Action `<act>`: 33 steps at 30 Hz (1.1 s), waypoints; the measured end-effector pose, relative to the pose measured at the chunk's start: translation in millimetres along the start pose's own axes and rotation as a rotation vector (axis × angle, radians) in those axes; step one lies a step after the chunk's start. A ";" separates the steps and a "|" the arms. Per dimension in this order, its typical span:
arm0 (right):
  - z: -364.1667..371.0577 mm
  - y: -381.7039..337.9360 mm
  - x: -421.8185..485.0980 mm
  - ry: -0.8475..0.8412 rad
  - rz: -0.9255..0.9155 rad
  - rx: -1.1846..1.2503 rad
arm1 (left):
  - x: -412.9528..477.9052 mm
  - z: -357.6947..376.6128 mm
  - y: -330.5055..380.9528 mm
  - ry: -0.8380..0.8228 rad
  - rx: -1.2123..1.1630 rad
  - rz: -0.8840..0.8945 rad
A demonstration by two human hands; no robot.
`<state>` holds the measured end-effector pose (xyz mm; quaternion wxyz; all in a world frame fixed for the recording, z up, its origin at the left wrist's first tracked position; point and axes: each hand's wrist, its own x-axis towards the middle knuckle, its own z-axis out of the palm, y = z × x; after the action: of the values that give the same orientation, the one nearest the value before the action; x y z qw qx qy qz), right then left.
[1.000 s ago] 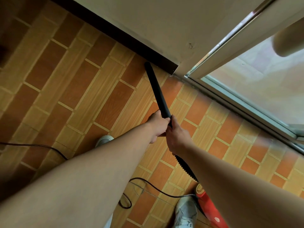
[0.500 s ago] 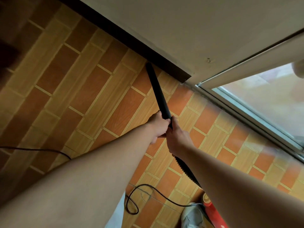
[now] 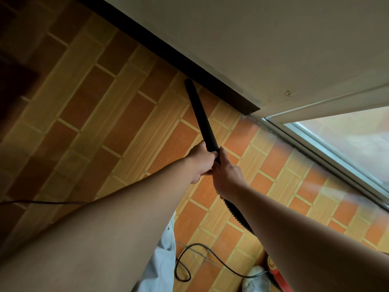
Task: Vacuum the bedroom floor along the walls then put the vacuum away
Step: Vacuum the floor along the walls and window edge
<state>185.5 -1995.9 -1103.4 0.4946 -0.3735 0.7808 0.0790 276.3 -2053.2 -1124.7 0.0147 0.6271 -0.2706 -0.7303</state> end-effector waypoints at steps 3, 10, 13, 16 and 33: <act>1.3 -12.1 1.0 0.006 0.001 0.019 | 0.4 -11.8 4.4 0.000 -0.003 -0.005; 7.9 -40.7 7.0 -0.007 0.033 0.031 | 3.5 -34.4 12.4 0.026 -0.019 -0.005; 7.4 -46.0 8.5 -0.023 0.012 0.031 | 5.1 -39.0 16.8 0.036 -0.037 -0.020; 1.6 -49.0 11.4 -0.021 0.003 0.001 | 5.4 -39.3 20.4 0.054 -0.058 -0.033; -17.4 -76.8 31.7 -0.094 -0.102 -0.016 | 3.4 -57.8 53.8 0.135 -0.088 -0.062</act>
<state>216.5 -2075.0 -1102.2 0.5313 -0.4128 0.7358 0.0773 311.9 -2122.1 -1109.4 0.0381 0.6815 -0.2171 -0.6978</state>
